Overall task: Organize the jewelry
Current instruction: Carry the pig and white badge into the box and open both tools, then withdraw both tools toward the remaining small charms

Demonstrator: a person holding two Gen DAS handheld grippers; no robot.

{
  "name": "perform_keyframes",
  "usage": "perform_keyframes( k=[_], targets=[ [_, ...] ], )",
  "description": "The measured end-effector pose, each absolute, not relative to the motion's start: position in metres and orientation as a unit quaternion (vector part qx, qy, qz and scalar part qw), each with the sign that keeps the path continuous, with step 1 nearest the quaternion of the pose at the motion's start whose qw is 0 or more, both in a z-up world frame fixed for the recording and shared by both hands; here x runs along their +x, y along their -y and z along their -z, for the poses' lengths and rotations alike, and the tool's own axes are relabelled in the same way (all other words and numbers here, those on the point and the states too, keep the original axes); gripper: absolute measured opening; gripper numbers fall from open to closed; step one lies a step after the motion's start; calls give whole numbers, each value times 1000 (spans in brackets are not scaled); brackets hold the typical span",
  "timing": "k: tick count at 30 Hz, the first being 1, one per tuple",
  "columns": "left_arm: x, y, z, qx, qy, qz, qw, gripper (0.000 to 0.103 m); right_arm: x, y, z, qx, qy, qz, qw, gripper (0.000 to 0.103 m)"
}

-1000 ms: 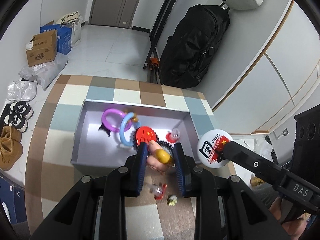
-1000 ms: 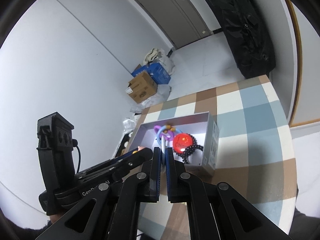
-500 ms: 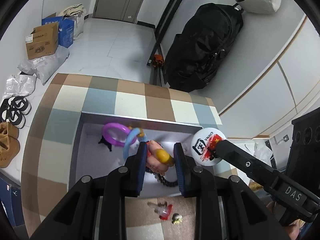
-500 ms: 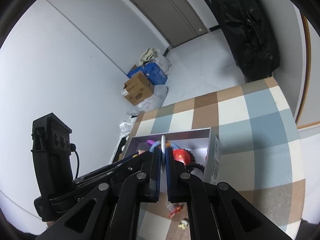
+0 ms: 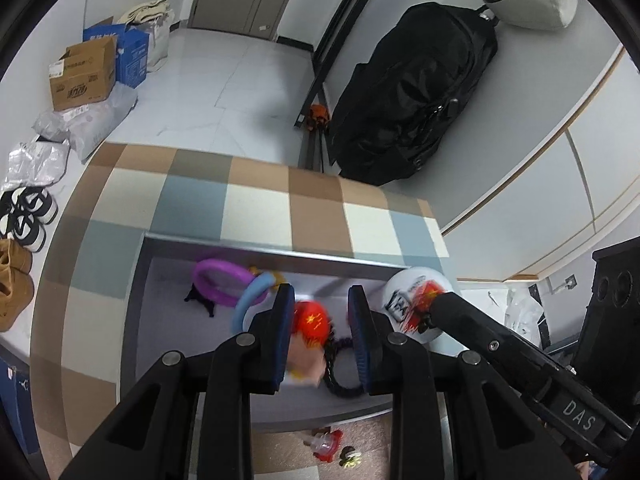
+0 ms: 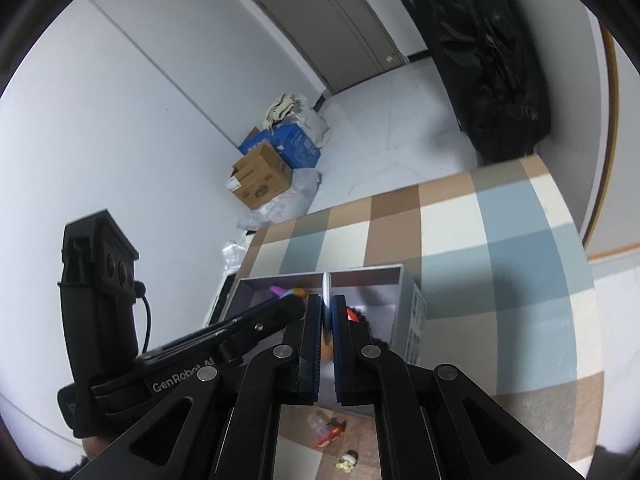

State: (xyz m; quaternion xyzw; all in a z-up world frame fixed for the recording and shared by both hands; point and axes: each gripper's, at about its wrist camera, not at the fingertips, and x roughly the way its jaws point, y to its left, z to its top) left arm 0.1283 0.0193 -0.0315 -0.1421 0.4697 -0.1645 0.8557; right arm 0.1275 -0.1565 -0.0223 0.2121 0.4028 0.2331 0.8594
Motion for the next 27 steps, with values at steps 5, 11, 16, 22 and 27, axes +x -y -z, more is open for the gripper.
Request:
perform_keyframes(
  k=[5,11,16,22,27],
  targets=[
    [125,-24,28,-164,-461,169,856,51,124,169,15,238,-377,-230,865,20],
    [121,-24,24,-153,-460,153,861,53,120,181,15,250,-370,-206,871,52],
    [113,-21,17,-125,-447,150,873,53,116,187,13,236,-363,-169,886,75],
    [101,-26,3,-98,-409,131,898,56,106,186,8,202,-344,-161,903,86],
    [88,-29,1,-87,-389,131,907,69,96,184,8,171,-339,-149,913,88]
  ],
)
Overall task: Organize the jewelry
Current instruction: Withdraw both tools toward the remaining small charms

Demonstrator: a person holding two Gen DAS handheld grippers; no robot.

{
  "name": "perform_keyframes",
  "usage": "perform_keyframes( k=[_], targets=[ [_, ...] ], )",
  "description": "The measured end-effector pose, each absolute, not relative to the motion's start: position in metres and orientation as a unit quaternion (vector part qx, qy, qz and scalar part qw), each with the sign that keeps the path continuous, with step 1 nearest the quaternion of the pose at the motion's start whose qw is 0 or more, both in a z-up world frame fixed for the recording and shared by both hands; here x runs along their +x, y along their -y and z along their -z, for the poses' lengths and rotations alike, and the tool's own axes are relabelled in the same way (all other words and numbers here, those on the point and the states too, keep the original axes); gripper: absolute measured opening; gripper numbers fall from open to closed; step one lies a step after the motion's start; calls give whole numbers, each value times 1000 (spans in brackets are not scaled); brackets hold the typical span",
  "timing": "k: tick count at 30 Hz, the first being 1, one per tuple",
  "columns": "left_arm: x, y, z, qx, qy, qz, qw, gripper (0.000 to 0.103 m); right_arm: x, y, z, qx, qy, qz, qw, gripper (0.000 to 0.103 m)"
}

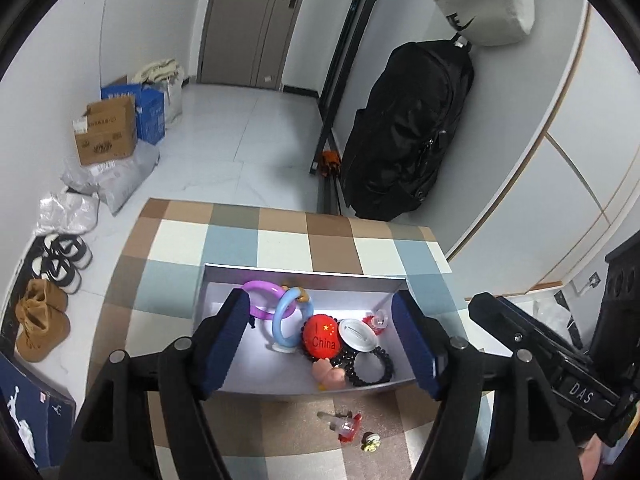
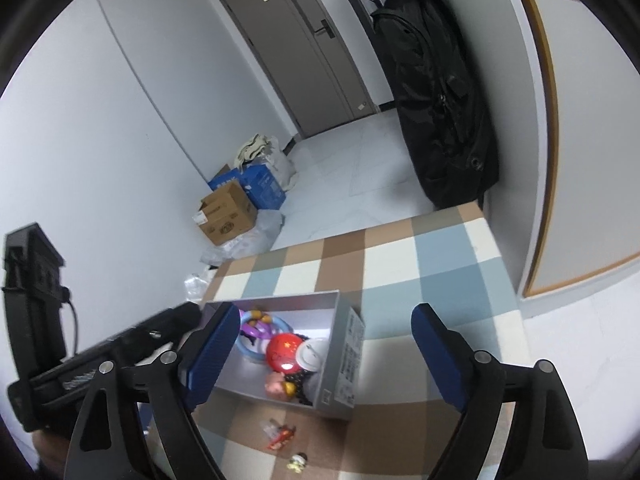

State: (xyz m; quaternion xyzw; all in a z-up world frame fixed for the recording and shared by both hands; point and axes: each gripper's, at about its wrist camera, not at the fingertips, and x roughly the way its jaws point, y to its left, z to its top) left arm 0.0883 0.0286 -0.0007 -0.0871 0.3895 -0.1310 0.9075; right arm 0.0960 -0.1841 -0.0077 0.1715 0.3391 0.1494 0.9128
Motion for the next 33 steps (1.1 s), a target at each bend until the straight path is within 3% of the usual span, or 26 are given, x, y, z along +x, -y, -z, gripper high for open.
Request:
perform_keyframes(
  k=[8,12,33],
  targets=[
    [77,-40,9,-115,-397,146,899,69,73,184,5,149,-322,-139,924,102],
    [71,-41,18,-114,-421,163,885,76,65,182,7,139,-327,-140,924,103],
    [52,-11,65,-65,-501,185,843,77,41,177,16,121,-355,-150,915,103]
  ],
)
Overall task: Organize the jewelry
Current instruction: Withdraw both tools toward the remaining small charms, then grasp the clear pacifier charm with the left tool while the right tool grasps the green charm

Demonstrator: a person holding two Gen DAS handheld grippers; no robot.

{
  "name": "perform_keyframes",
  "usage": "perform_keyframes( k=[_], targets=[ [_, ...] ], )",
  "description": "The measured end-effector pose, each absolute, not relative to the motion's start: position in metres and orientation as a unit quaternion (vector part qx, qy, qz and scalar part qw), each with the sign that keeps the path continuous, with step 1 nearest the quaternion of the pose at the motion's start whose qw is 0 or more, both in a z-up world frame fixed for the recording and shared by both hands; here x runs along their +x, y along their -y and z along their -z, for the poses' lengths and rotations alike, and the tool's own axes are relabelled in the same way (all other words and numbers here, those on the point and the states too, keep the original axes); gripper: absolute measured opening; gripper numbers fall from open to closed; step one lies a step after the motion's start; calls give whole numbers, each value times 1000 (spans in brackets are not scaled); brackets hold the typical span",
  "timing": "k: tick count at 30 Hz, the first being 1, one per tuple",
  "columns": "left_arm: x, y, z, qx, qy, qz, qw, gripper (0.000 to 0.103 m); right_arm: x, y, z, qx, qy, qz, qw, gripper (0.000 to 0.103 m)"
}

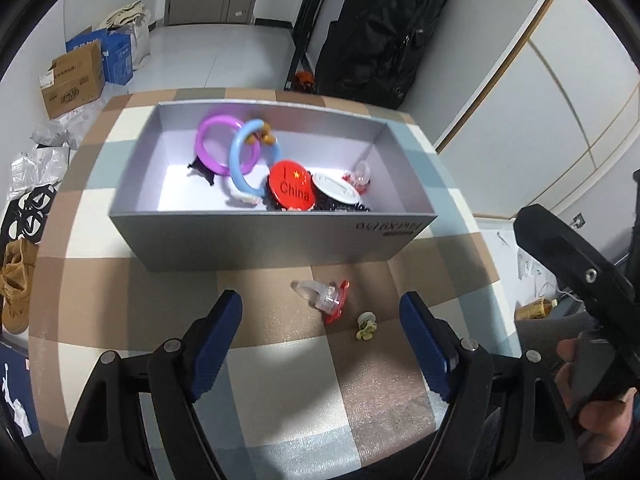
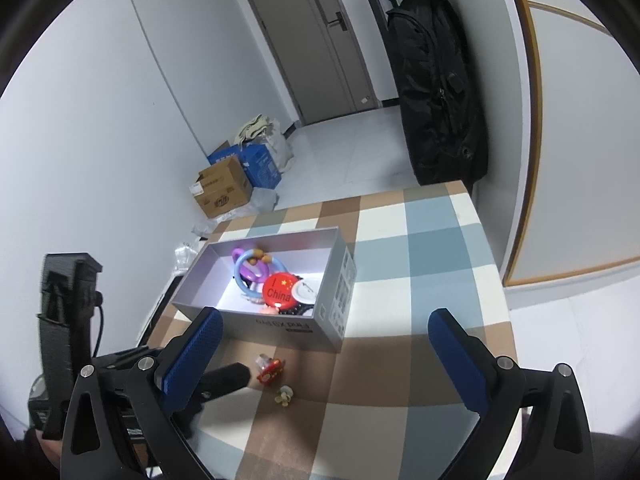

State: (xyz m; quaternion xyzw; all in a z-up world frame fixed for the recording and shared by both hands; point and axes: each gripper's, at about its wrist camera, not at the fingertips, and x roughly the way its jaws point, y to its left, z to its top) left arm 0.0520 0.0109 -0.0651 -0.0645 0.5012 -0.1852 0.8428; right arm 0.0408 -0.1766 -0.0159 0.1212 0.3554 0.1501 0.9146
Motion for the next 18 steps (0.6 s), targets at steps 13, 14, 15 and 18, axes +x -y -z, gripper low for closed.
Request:
perform_keyframes(
  k=[13,14,15,18],
  targets=[
    [61,-1,76,-78,-523,188,828,56,46,185,28,131,-391,-139,900,103],
    [61,0,77,-77,-525,187,827,56,47,186,29,133,-392,-139,900,103],
    [62,1,78,-76,-526,187,826,52,46,187,28,134,-391,-138,900,103],
    [62,3,80,-77,-530,189,823,41,46,188,28,136,-390,-138,900,103]
  ],
)
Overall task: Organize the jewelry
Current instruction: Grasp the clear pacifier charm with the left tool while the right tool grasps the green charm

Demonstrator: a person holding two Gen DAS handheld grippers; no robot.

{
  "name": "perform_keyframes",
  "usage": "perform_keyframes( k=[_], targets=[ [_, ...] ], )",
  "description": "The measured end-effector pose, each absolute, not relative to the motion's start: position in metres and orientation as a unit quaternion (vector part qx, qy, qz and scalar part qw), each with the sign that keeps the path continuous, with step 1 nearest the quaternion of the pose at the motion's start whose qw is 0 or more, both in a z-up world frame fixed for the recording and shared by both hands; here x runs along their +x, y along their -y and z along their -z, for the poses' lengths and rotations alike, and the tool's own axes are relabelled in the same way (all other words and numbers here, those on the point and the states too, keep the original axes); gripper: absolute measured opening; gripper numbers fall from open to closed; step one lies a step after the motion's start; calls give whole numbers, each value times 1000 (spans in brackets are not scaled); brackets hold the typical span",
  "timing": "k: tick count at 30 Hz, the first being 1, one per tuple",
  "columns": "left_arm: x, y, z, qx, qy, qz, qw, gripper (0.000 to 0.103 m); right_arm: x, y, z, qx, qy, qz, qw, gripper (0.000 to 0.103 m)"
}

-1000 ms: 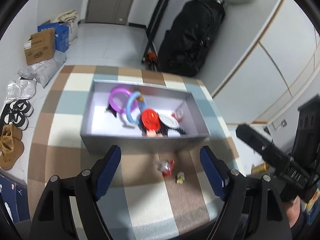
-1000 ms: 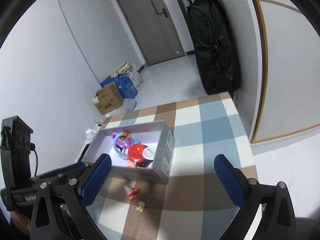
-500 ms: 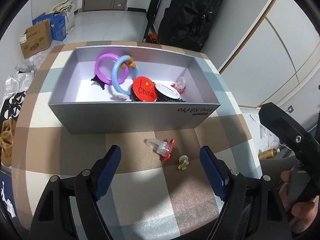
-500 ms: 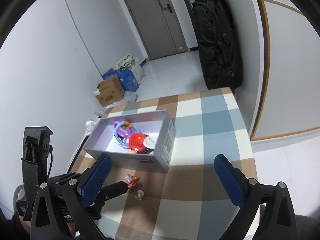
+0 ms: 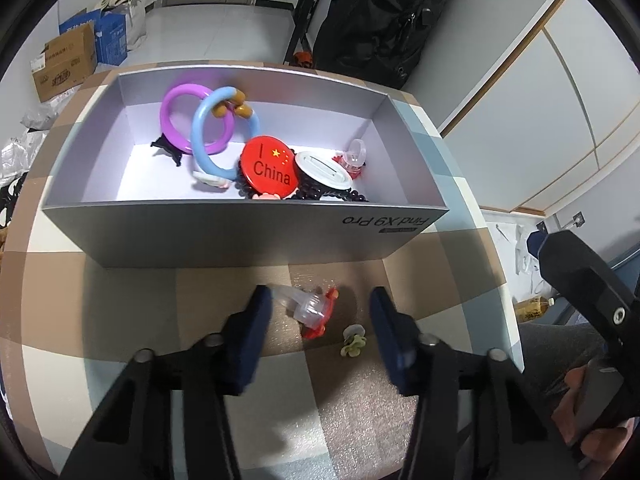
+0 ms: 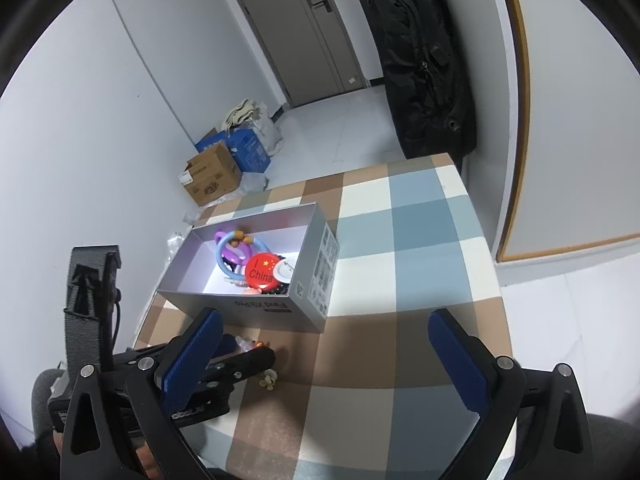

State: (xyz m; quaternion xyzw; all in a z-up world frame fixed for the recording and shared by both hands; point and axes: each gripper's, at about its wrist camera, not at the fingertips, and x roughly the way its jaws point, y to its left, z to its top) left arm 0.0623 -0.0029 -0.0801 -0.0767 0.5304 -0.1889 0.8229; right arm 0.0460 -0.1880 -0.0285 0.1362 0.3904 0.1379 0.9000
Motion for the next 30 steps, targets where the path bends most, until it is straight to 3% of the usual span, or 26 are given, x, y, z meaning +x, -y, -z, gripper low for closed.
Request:
perform_keyframes(
  k=[5,9,10,30],
  targets=[
    [63,0,82,-84,-532,187,821,25,47,188,32,138,-398,-138,896,103],
    [67,3,83,-76,-532,188,822,21,47,187,31,137,-398,-141,896,103],
    [66,5,82,-73,-532,191,822,17,47,187,31,137,-398,-141,896,103],
    [55,-23,53,-109,-510,194,831,17,46,169,48,112,-436,-158,879,103]
  ],
)
